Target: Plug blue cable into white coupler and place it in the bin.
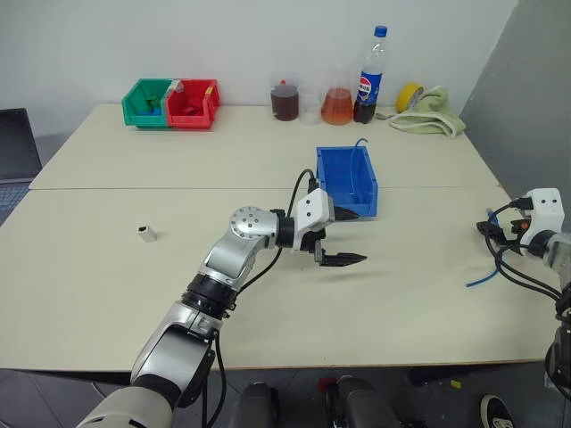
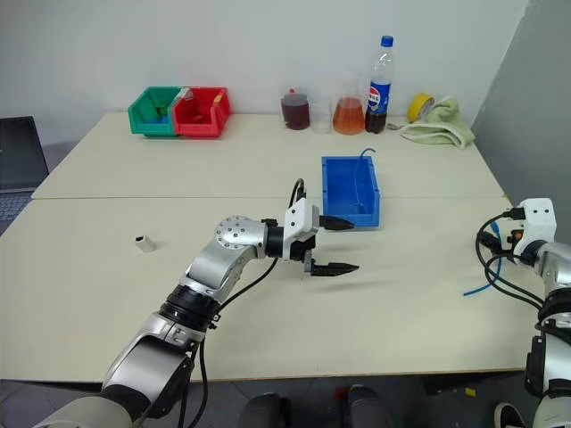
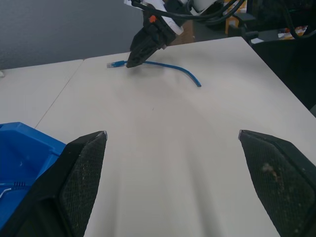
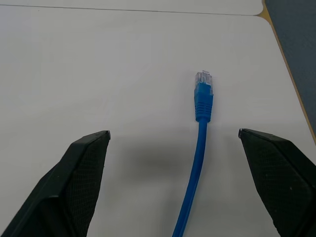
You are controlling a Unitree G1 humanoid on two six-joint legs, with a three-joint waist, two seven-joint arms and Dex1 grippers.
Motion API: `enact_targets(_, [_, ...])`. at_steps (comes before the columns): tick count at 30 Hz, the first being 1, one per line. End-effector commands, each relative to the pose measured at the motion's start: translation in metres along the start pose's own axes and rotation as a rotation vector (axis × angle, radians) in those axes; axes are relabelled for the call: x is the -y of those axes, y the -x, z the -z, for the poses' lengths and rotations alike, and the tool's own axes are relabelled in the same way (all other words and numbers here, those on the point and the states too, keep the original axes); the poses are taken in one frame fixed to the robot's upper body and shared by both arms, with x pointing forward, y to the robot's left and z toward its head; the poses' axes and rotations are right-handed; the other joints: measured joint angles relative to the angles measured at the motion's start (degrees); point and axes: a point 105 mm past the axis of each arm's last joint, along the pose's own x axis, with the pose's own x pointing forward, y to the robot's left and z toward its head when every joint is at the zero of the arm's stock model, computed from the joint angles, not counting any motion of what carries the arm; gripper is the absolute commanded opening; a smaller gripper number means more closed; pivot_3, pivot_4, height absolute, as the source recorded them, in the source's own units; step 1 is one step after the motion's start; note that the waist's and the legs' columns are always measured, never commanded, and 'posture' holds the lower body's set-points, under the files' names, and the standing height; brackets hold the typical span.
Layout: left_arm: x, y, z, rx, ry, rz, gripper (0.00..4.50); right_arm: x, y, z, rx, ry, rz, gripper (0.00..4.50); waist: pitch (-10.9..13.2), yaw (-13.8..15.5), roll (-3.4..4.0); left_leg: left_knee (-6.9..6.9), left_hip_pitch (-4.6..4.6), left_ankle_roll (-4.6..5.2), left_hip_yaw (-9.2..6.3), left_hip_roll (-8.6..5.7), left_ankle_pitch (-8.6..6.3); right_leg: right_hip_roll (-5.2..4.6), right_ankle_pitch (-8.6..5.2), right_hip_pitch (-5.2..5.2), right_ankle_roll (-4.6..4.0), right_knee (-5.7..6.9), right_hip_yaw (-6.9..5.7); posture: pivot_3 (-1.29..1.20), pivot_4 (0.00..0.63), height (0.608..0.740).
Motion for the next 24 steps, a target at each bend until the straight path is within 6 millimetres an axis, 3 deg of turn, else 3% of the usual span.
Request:
enact_targets(1, [-0.001, 0.003, -0.011, 0.020, -0.036, -0.004, 4.50, 0.008, 0.003, -0.010, 0.021, 0.019, 0.014, 4.44, 0.0, 0.0, 0.01, 0.00, 0.00, 0.00, 0.01, -0.01, 0.00, 0.00, 0.00, 0.00, 0.00, 0.00, 0.01, 0.00, 0.150, 0.740])
enact_targets(11, [0.001, 0.003, -0.009, 0.020, -0.022, -0.007, 4.50, 0.010, 0.003, 0.006, -0.027, -0.051, 0.006, 4.44, 0.0, 0.0, 0.03, 0.01, 0.02, -0.01, 0.01, 0.00, 0.01, -0.01, 0.00, 0.01, -0.01, 0.02, 0.02, 0.00, 0.150, 0.740])
enact_targets(14, [0.000, 0.004, -0.008, 0.015, -0.017, -0.007, 4.50, 0.013, 0.005, 0.004, -0.009, -0.104, 0.011, 3.97, 0.0, 0.0, 0.03, 0.03, 0.02, -0.01, 0.02, 0.00, 0.01, -0.01, 0.00, 0.01, -0.01, 0.03, 0.02, 0.00, 0.150, 0.740])
enact_targets(24, [-0.002, 0.005, -0.009, 0.013, -0.012, 0.001, 4.50, 0.011, 0.005, 0.006, -0.009, -0.140, -0.005, 1.55, 0.0, -0.1, 0.04, 0.04, 0.02, -0.01, 0.02, 0.01, 0.01, -0.01, 0.01, 0.01, -0.01, 0.04, 0.02, 0.00, 0.150, 0.740])
